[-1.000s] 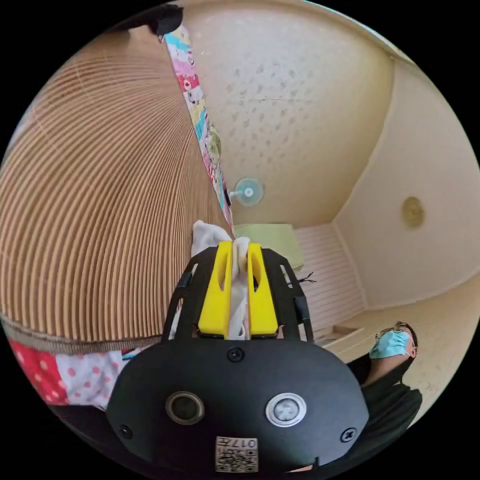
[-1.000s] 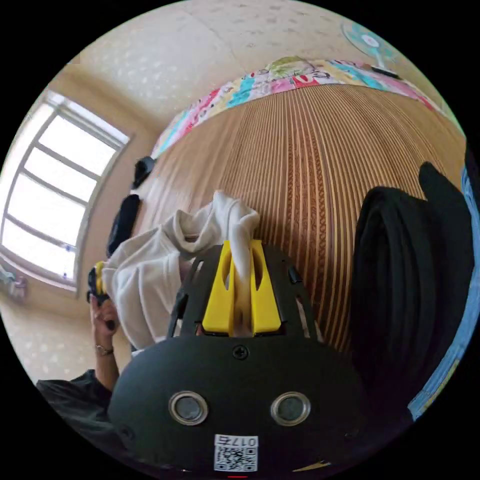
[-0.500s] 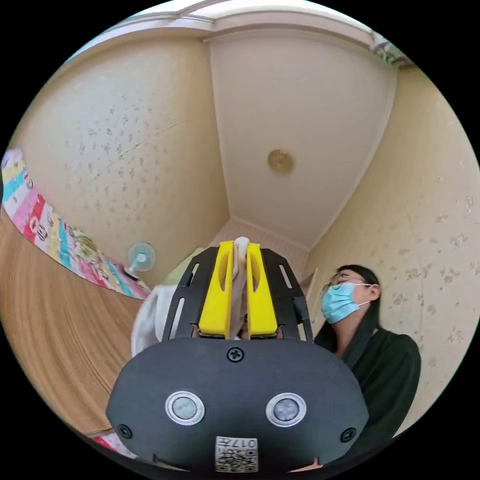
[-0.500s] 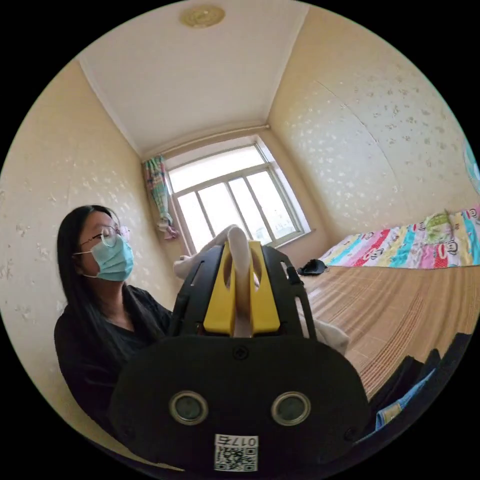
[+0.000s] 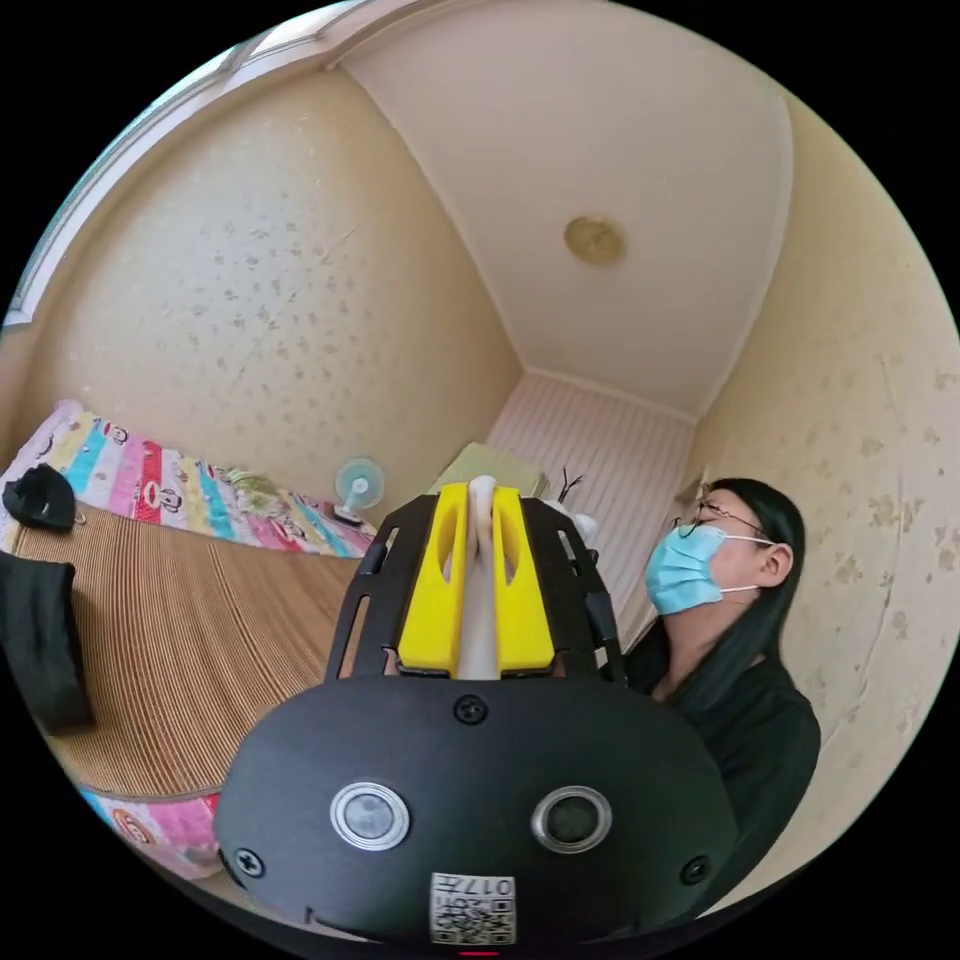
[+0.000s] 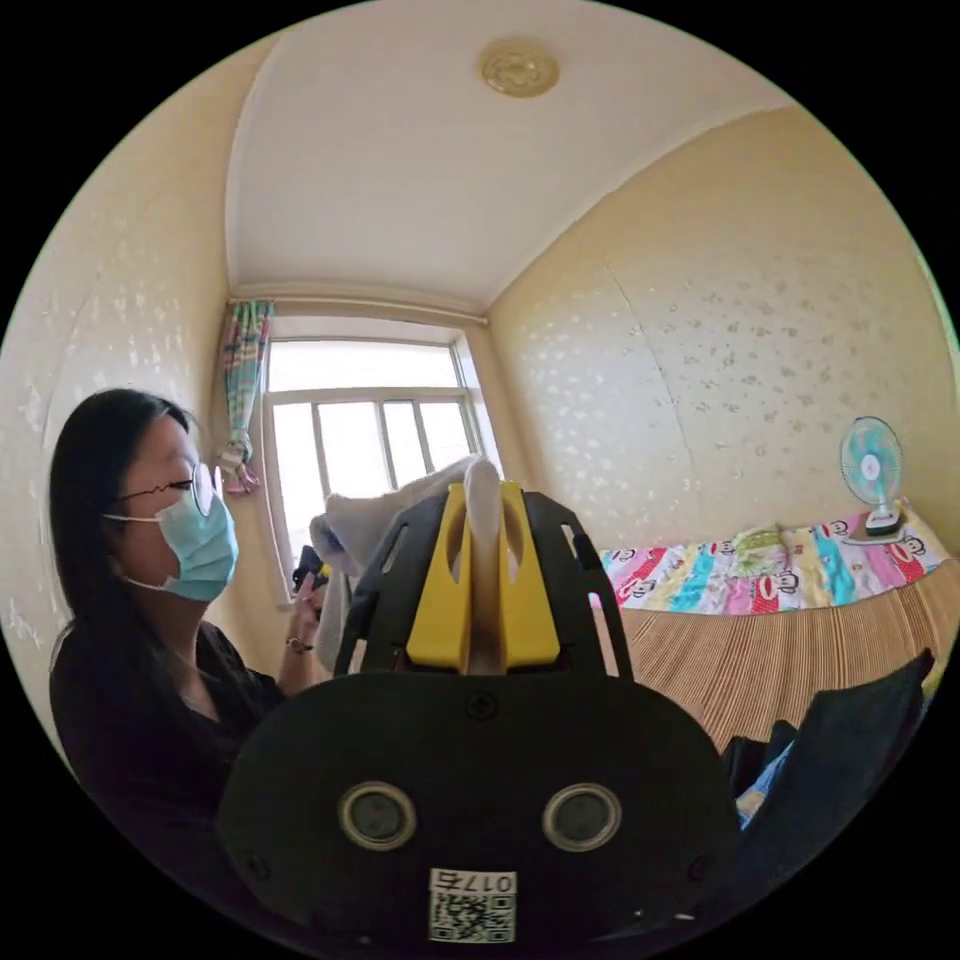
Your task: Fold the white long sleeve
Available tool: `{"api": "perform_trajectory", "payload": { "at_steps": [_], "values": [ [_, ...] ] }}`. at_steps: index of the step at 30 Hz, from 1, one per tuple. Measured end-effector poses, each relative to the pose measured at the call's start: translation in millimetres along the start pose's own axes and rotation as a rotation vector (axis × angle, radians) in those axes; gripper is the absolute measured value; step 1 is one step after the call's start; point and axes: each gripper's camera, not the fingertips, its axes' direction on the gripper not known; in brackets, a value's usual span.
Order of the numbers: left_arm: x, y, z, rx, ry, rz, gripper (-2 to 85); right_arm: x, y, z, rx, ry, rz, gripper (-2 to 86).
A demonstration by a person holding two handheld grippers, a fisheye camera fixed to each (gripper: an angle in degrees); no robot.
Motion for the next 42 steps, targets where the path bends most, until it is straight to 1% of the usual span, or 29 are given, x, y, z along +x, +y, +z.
{"api": "perform_trajectory", "payload": {
  "at_steps": [2,4,5,6,7,8,9,10,12,13,14,15,16,18,19,21,24,26,27,28,29,30,32,34,36,38,40,41,42],
  "values": [
    [4.5,-7.6,22.7,-0.003,-0.020,0.022,4.4,6.2,-2.9,17.6,0.015,-0.010,0.032,4.4],
    [-11.3,-33.1,54.4,-0.040,-0.149,0.011,4.4,26.2,-17.1,57.6,-0.057,0.152,0.063,4.5],
    [-41.0,-58.9,80.8,-0.080,-0.201,-0.019,4.5,53.5,-30.2,98.9,-0.152,0.252,0.069,4.6],
    [-83.8,-86.7,108.2,-0.117,-0.246,-0.077,4.6,93.9,-40.8,148.0,-0.251,0.293,0.093,4.9],
    [-109.7,-99.9,121.9,-0.125,-0.273,-0.116,4.7,118.0,-44.4,174.3,-0.297,0.301,0.110,5.1],
    [-164.9,-123.7,150.5,-0.146,-0.323,-0.177,4.9,169.4,-46.8,229.0,-0.367,0.314,0.127,5.8],
    [-218.5,-141.4,177.4,-0.177,-0.386,-0.195,5.0,216.8,-38.6,281.9,-0.420,0.368,0.115,6.7],
    [-241.8,-146.8,189.6,-0.204,-0.425,-0.184,5.1,239.2,-30.1,306.5,-0.456,0.408,0.125,7.0],
    [-305.0,-136.0,221.4,-0.314,-0.681,-0.193,5.0,309.2,20.8,381.0,-0.709,0.597,0.286,8.5],
    [-314.6,-126.6,225.1,-0.313,-0.736,-0.219,4.9,315.2,34.6,391.5,-0.740,0.616,0.300,8.9],
    [-326.3,-102.2,232.5,-0.294,-0.763,-0.244,5.1,316.3,63.4,404.5,-0.745,0.626,0.295,9.4],
    [-333.5,-71.7,242.9,-0.286,-0.703,-0.227,5.5,311.0,96.8,411.6,-0.723,0.620,0.276,9.6],
    [-337.9,-53.5,249.7,-0.296,-0.666,-0.221,5.6,307.4,115.6,414.9,-0.722,0.609,0.260,9.6],
    [-361.5,32.2,280.4,-0.395,-0.617,-0.268,6.2,293.3,205.4,430.0,-0.802,0.576,0.186,9.9],
    [-367.1,54.2,287.2,-0.425,-0.625,-0.290,6.4,290.6,230.2,433.2,-0.831,0.582,0.176,10.3],
    [-379.4,141.0,302.5,-0.497,-0.708,-0.347,9.3,284.5,329.0,438.7,-0.940,0.629,0.184,12.3],
    [-379.5,220.0,299.5,-0.513,-0.799,-0.396,13.3,283.0,439.8,429.2,-1.076,0.645,0.272,14.1],
    [-378.3,253.6,299.9,-0.533,-0.777,-0.430,13.6,281.2,492.2,418.4,-1.147,0.635,0.330,12.9],
    [-377.2,270.6,302.0,-0.560,-0.762,-0.451,13.5,274.0,508.9,408.2,-1.092,0.625,0.298,11.2],
    [-375.9,276.6,302.6,-0.570,-0.760,-0.457,13.5,270.0,510.9,402.9,-1.067,0.623,0.270,9.3],
    [-369.6,284.1,300.9,-0.565,-0.762,-0.455,13.4,269.2,510.4,400.6,-1.110,0.605,0.228,5.6],
    [-360.1,284.2,295.2,-0.536,-0.764,-0.440,12.7,274.9,501.0,401.6,-1.177,0.574,0.202,4.9],
    [-347.3,275.2,283.9,-0.496,-0.768,-0.411,11.2,291.2,466.0,389.3,-1.170,0.563,0.221,4.4],
    [-338.4,259.4,272.1,-0.483,-0.781,-0.380,10.2,312.7,413.7,360.0,-1.048,0.712,0.212,4.5],
    [-331.5,234.1,258.9,-0.486,-0.852,-0.312,10.2,342.5,350.8,317.2,-0.901,1.013,0.124,5.2],
    [-334.6,216.5,253.5,-0.515,-0.944,-0.255,10.8,358.0,321.5,290.4,-0.837,1.226,0.128,6.9],
    [-346.4,204.3,250.2,-0.535,-1.026,-0.226,12.2,357.0,313.9,277.6,-0.805,1.293,0.142,9.1],
    [-360.0,200.6,251.5,-0.559,-1.051,-0.217,13.1,348.8,321.8,276.4,-0.786,1.265,0.159,10.0],
    [-380.9,201.3,256.1,-0.617,-1.071,-0.227,13.5,336.4,340.4,281.3,-0.772,1.174,0.175,10.4]
  ]
}}
